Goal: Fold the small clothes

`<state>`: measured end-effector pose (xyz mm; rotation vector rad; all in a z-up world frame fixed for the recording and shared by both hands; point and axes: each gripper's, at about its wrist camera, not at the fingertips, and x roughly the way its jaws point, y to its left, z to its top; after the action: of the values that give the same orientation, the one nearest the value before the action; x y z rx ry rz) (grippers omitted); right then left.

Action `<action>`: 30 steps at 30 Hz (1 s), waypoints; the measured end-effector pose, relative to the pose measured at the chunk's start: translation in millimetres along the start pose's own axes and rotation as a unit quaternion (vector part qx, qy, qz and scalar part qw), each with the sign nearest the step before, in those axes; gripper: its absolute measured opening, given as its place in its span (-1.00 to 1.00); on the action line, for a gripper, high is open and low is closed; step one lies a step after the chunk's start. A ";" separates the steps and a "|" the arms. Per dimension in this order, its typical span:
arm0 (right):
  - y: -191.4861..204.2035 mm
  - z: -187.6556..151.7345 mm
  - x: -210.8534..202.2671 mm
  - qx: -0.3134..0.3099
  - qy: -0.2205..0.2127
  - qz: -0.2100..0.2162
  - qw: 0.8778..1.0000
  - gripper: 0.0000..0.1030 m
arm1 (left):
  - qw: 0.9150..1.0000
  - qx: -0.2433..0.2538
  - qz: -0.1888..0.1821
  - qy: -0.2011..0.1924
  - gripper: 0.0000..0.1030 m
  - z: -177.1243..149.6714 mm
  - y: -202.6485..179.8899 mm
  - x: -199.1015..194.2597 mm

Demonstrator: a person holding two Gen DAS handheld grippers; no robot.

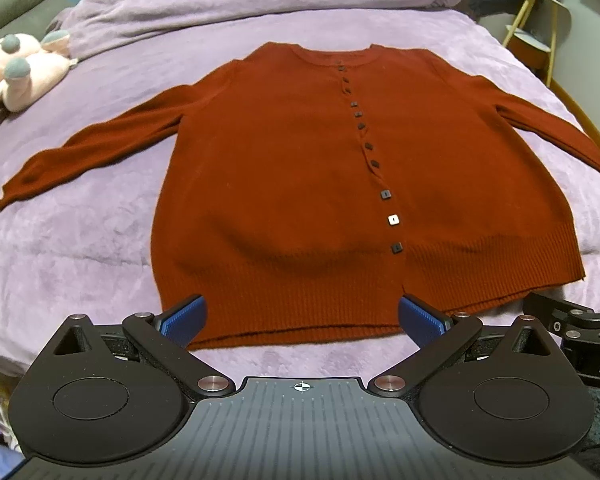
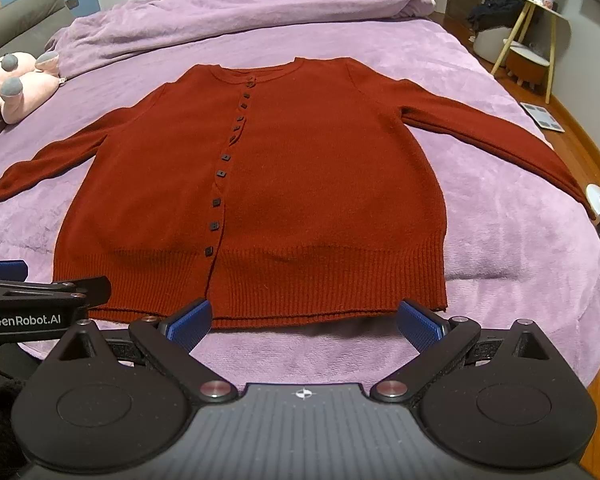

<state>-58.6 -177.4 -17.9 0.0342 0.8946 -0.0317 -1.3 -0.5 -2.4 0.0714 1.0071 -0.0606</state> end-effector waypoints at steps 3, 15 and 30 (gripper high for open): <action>1.2 0.7 0.0 -0.002 0.000 0.000 1.000 0.92 | 1.000 -0.003 0.000 0.000 1.00 -0.1 0.3 -0.3; 2.0 1.2 -0.5 0.000 0.000 0.000 1.000 0.92 | 1.000 -0.006 -0.003 0.003 1.00 -0.4 0.4 -0.6; 1.7 0.3 -0.3 0.001 -0.001 -0.002 1.000 0.92 | 1.000 -0.021 -0.005 0.012 1.00 -0.5 4.1 1.4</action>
<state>-58.5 -175.7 -17.4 0.0343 0.8933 -0.0357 -0.6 3.6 -3.6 0.0286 1.0327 -0.0475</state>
